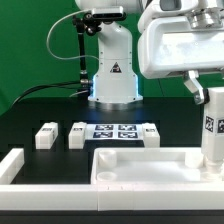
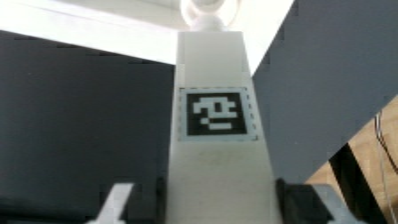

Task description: Assemble desk

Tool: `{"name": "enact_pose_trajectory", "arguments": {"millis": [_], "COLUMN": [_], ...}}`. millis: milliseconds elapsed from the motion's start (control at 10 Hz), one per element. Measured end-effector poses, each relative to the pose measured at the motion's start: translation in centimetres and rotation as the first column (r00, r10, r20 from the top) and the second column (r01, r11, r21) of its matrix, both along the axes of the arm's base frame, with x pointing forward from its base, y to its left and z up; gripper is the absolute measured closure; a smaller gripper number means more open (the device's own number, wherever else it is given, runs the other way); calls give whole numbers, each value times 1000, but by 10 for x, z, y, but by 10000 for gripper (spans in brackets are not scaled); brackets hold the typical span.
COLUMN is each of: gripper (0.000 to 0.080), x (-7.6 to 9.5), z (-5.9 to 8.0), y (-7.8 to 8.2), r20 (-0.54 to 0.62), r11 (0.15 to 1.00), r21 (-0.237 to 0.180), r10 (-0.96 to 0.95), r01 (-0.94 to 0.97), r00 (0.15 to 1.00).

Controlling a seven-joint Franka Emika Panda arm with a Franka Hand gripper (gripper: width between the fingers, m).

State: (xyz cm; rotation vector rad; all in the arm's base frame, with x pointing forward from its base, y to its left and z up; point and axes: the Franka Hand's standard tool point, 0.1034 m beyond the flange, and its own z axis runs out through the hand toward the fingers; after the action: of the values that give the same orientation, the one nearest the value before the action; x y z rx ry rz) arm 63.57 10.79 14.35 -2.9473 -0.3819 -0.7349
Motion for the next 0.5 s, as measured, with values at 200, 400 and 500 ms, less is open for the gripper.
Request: {"name": "enact_pose_trajectory", "arguments": {"millis": [200,400,500], "gripper": [511,511,511], "x": [-2,-5,-6], "z": [-5,-6,-5], "y": [1,1,1], "r20": [-8,-32,-38], "r11": [1000,1000,1000], "r21": [0,-2,-3], "r10": [1,4,6], "r01": [-1,-4,-6], "r00": [1000,999,999]}}
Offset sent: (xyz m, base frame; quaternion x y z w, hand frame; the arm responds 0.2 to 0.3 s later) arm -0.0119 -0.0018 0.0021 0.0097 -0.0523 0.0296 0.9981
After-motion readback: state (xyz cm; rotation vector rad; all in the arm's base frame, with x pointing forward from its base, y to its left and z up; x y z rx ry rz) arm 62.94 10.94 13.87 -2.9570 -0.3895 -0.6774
